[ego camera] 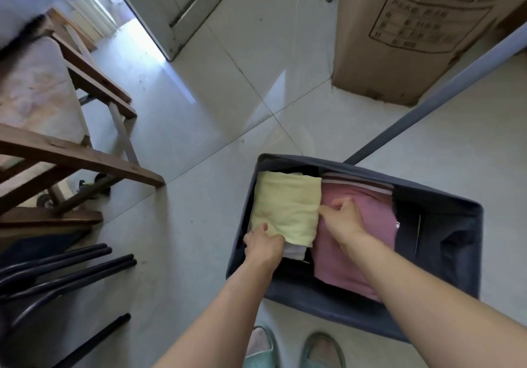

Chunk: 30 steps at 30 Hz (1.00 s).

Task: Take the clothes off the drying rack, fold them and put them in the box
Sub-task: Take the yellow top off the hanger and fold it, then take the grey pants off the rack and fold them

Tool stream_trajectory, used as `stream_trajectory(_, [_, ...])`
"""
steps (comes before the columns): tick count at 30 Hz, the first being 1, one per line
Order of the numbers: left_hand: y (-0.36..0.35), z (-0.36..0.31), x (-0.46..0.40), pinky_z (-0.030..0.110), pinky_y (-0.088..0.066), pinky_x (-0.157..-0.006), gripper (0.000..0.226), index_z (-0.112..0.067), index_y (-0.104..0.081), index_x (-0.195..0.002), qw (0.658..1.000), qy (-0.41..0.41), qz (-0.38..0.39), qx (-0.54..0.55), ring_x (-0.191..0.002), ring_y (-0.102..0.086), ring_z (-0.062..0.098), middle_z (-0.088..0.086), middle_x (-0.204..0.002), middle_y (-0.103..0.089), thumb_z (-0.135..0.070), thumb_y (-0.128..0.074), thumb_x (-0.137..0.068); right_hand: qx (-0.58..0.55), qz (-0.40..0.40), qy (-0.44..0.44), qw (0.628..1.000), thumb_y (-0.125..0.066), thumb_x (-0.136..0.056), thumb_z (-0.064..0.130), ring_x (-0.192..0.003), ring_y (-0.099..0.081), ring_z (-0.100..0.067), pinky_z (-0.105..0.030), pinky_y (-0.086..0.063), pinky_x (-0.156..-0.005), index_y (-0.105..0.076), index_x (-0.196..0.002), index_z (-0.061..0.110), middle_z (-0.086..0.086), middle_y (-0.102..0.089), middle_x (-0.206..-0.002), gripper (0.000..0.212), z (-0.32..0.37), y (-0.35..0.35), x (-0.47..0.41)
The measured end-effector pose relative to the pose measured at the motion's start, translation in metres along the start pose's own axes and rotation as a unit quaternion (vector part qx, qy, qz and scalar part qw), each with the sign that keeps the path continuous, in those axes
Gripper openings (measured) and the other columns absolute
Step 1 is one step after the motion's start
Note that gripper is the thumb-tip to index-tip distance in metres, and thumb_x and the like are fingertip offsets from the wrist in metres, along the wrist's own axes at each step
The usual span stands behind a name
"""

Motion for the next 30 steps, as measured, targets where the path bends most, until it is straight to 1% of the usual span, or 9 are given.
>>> stream_trajectory(2, [-0.003,-0.007,0.027,0.028,-0.042,-0.089,0.052,-0.018,-0.040,-0.147,0.999,0.007,0.031,0.026,-0.111,-0.051,0.022,0.005,-0.132,-0.050,-0.018,-0.050,-0.096,-0.021,0.011,-0.008,1.000,-0.061,-0.088,0.020,-0.097,-0.055,-0.022,-0.033,-0.047,-0.082,-0.053,-0.108,0.013,-0.001,-0.055,-0.104,0.023,0.005,0.011,0.024])
stream_trajectory(4, [-0.002,-0.018,0.060,0.034,-0.049,-0.094,0.045,-0.018,-0.049,-0.141,0.997,0.014,0.047,0.062,-0.104,-0.054,0.020,0.005,-0.120,-0.056,-0.020,-0.053,-0.096,-0.070,0.039,-0.026,0.996,-0.060,-0.089,0.018,-0.085,-0.057,-0.021,-0.034,-0.049,-0.070,-0.056,-0.104,0.013,-0.006,-0.061,-0.098,0.016,0.011,0.023,0.055])
stream_trajectory(6, [-0.002,-0.032,0.095,0.035,-0.052,-0.090,0.035,-0.015,-0.055,-0.133,0.992,0.007,0.072,0.107,-0.104,-0.059,0.021,0.007,-0.116,-0.060,-0.018,-0.052,-0.098,-0.119,0.064,-0.044,0.990,-0.055,-0.093,0.013,-0.072,-0.056,-0.017,-0.029,-0.045,-0.056,-0.057,-0.099,0.013,-0.007,-0.061,-0.088,0.006,0.020,0.035,0.091])
stream_trajectory(8, [-0.001,-0.049,0.134,0.031,-0.053,-0.083,0.029,-0.013,-0.057,-0.127,0.985,-0.005,0.097,0.143,-0.102,-0.064,0.022,0.008,-0.112,-0.064,-0.014,-0.049,-0.099,-0.160,0.086,-0.057,0.982,-0.050,-0.097,0.010,-0.066,-0.055,-0.015,-0.025,-0.043,-0.051,-0.058,-0.098,0.013,-0.007,-0.060,-0.082,0.008,0.028,0.050,0.130])
stream_trajectory(11, [-0.002,-0.073,0.186,0.038,-0.052,-0.092,0.024,-0.012,-0.057,-0.122,0.981,-0.030,0.118,0.154,-0.106,-0.066,0.027,0.016,-0.119,-0.067,-0.011,-0.045,-0.100,-0.204,0.111,-0.055,0.971,-0.049,-0.099,0.011,-0.065,-0.056,-0.014,-0.023,-0.045,-0.052,-0.060,-0.101,0.012,-0.007,-0.062,-0.082,0.011,0.043,0.077,0.182])
stream_trajectory(14, [-0.002,-0.090,0.234,0.039,-0.051,-0.094,0.026,-0.012,-0.056,-0.125,0.978,-0.063,0.130,0.148,-0.105,-0.067,0.025,0.016,-0.118,-0.068,-0.014,-0.044,-0.102,-0.238,0.090,-0.042,0.966,-0.050,-0.098,0.013,-0.063,-0.060,-0.012,-0.025,-0.049,-0.057,-0.062,-0.102,0.009,-0.002,-0.066,-0.076,0.013,0.057,0.114,0.227])
stream_trajectory(18, [0.004,-0.108,0.306,0.028,-0.054,-0.076,0.030,-0.010,-0.055,-0.131,0.972,-0.096,0.151,0.150,-0.094,-0.068,0.020,0.005,-0.103,-0.070,-0.018,-0.045,-0.103,-0.282,0.067,-0.029,0.956,-0.050,-0.097,0.013,-0.070,-0.059,-0.015,-0.028,-0.048,-0.061,-0.062,-0.109,0.006,-0.007,-0.063,-0.086,0.018,0.074,0.161,0.286])
stream_trajectory(23, [0.015,-0.128,0.429,0.022,-0.051,-0.059,0.026,-0.009,-0.057,-0.125,0.961,-0.166,0.189,0.118,-0.071,-0.066,0.011,0.000,-0.085,-0.070,-0.015,-0.044,-0.104,-0.334,0.023,0.018,0.942,-0.052,-0.098,0.014,-0.067,-0.056,-0.015,-0.026,-0.047,-0.057,-0.062,-0.106,0.007,-0.006,-0.060,-0.082,0.014,0.089,0.225,0.384])
stream_trajectory(30, [-0.022,-0.139,0.603,0.030,-0.052,-0.071,0.017,-0.015,-0.059,-0.112,0.929,-0.245,0.276,0.015,-0.076,-0.064,0.017,0.006,-0.092,-0.069,-0.019,-0.045,-0.103,-0.348,-0.052,0.097,0.931,-0.050,-0.099,0.017,-0.067,-0.058,-0.016,-0.025,-0.049,-0.057,-0.060,-0.097,0.015,-0.005,-0.061,-0.081,0.011,0.075,0.357,0.532])
Point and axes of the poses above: each hand's wrist, its own x-axis away from the middle knuckle, its own y-axis out of the back of the hand, z = x × y, the point moved 10 cm from there along -x, towards the middle knuckle
